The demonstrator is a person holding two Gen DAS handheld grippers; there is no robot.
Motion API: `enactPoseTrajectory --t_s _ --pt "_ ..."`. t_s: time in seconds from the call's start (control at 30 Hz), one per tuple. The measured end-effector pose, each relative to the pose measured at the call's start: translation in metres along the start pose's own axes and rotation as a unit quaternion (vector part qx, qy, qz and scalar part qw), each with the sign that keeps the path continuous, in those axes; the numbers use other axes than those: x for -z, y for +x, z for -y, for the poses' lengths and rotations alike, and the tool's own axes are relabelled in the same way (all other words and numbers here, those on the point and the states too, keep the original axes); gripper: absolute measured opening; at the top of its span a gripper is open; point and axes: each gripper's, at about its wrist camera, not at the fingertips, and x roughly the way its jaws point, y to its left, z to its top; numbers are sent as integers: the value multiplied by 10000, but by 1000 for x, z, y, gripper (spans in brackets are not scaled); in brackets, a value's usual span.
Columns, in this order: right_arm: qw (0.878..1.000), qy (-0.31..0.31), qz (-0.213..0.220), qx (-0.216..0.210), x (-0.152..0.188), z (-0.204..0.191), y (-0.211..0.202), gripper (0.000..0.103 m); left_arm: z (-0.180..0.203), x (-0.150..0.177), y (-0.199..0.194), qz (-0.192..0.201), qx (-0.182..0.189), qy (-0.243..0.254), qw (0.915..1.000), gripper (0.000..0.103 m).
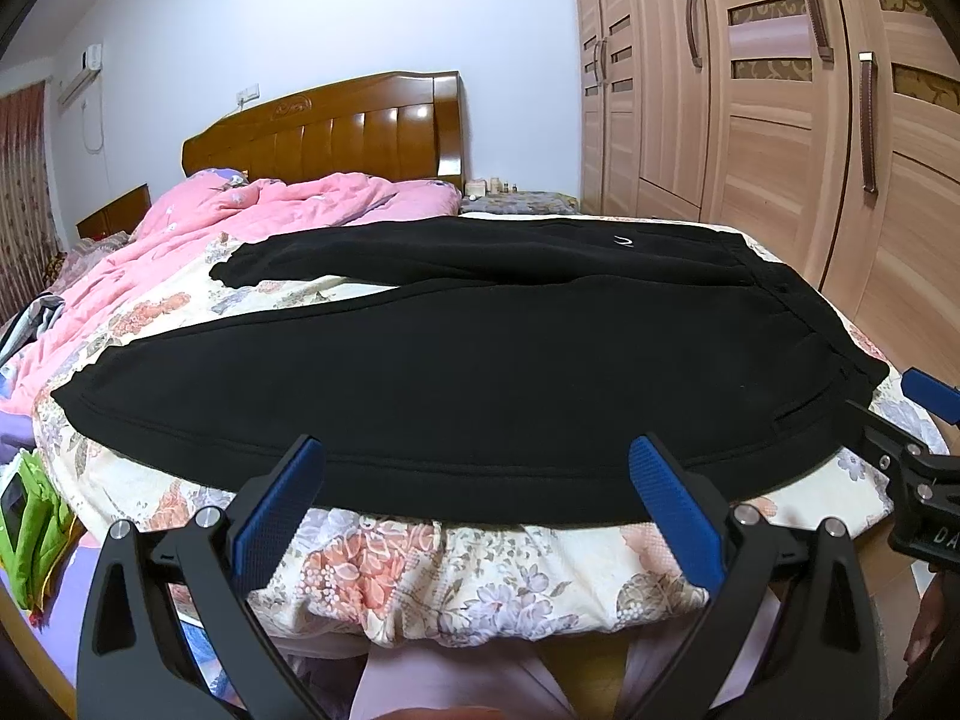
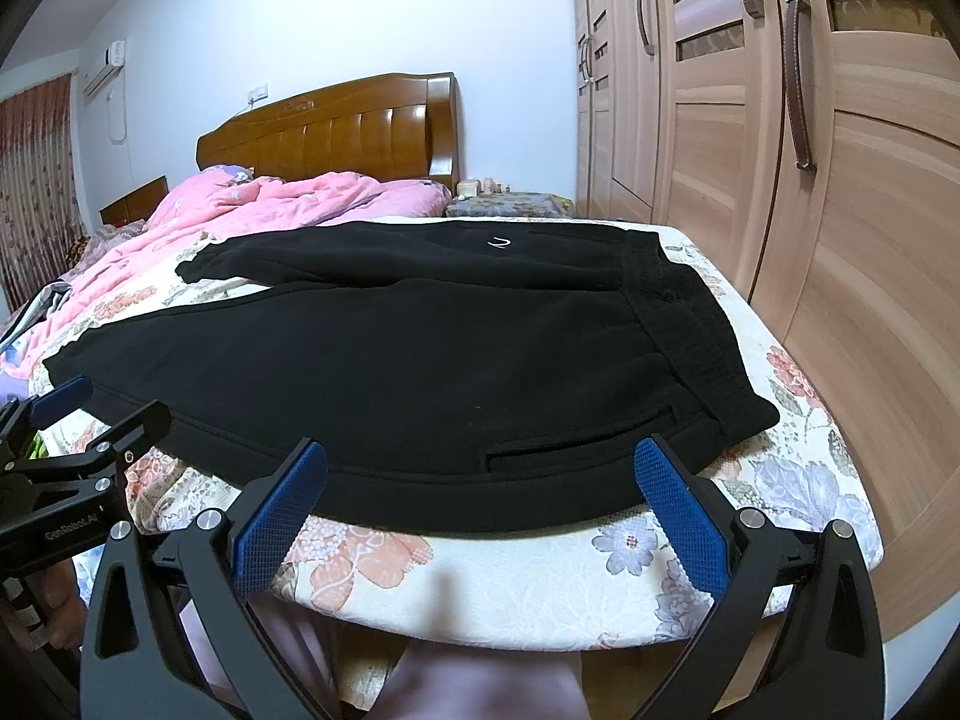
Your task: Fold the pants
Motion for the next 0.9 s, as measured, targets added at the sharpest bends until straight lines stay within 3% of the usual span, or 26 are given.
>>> enactPoseTrajectory --t_s 0.9 --pt "9999 147 -1 -22 -9 11 17 99 -7 6 14 -166 -163 0 9997 101"
